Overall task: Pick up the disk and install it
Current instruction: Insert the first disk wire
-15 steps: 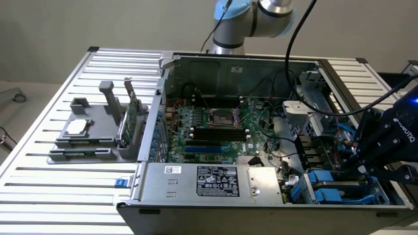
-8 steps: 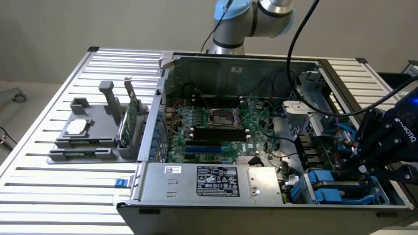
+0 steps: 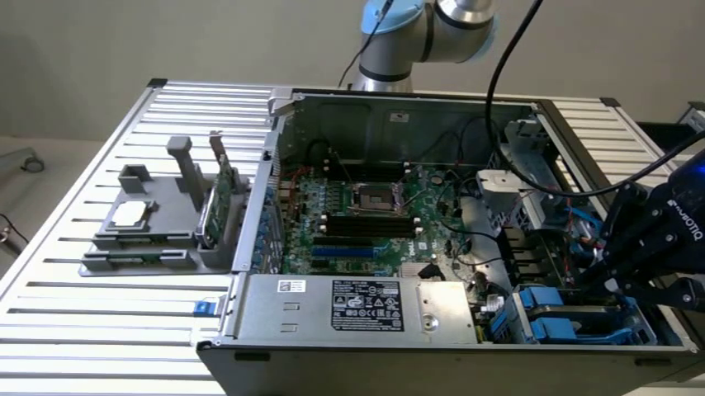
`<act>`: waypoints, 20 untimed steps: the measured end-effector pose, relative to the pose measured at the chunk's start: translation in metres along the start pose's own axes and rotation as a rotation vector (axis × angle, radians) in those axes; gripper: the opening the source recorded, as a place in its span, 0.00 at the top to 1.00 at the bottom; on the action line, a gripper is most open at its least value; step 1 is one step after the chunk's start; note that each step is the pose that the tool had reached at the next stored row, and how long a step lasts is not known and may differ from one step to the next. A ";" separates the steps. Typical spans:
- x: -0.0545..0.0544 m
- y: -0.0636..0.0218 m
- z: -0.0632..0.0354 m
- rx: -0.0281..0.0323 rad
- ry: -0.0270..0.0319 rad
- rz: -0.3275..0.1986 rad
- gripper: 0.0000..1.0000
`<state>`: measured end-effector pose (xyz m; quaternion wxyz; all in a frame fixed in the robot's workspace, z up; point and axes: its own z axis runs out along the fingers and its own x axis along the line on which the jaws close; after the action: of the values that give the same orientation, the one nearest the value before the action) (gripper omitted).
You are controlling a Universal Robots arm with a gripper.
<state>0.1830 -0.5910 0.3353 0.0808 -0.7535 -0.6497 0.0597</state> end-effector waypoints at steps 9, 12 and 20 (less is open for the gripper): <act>0.000 0.0040 -0.0003 0.0145 -0.0008 0.008 0.84; 0.000 0.0042 0.0001 0.0174 -0.0012 0.008 0.84; 0.000 0.0048 0.0008 0.0306 -0.0029 0.009 0.84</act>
<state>0.1876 -0.5913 0.3336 0.0911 -0.7550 -0.6455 0.0711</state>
